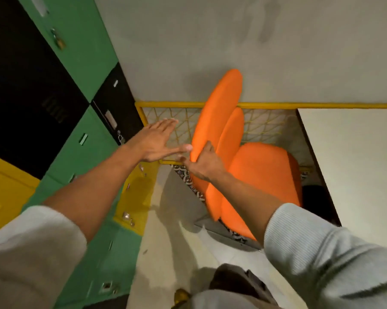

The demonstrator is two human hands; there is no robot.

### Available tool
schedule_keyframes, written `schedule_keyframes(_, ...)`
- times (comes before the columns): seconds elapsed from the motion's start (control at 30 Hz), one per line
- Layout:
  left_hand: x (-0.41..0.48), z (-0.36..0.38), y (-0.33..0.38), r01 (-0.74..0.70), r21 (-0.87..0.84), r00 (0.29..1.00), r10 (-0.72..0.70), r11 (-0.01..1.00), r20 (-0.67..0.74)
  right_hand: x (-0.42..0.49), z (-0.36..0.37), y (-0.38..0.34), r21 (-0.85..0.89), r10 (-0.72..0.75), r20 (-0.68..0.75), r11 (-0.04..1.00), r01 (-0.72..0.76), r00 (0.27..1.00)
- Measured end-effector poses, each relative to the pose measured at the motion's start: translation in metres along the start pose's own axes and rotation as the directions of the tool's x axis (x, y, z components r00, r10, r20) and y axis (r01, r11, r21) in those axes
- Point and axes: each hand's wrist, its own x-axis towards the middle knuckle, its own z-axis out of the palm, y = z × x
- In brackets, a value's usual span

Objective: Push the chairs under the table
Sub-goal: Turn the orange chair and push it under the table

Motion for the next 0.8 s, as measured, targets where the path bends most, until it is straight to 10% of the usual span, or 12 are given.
schedule_keyframes(0.23,0.109,-0.024,-0.024,-0.204,0.019,0.979,0.204,0.979,0.002,0.047,0.004,-0.029,0.198,0.236,-0.088,0.956,-0.215,0.968)
schedule_keyframes(0.8,0.335,-0.044,0.0,-0.609,0.33,0.79,0.589,0.721,0.172,0.095,-0.011,-0.047,0.05,0.418,-0.161,0.908,-0.416,0.894)
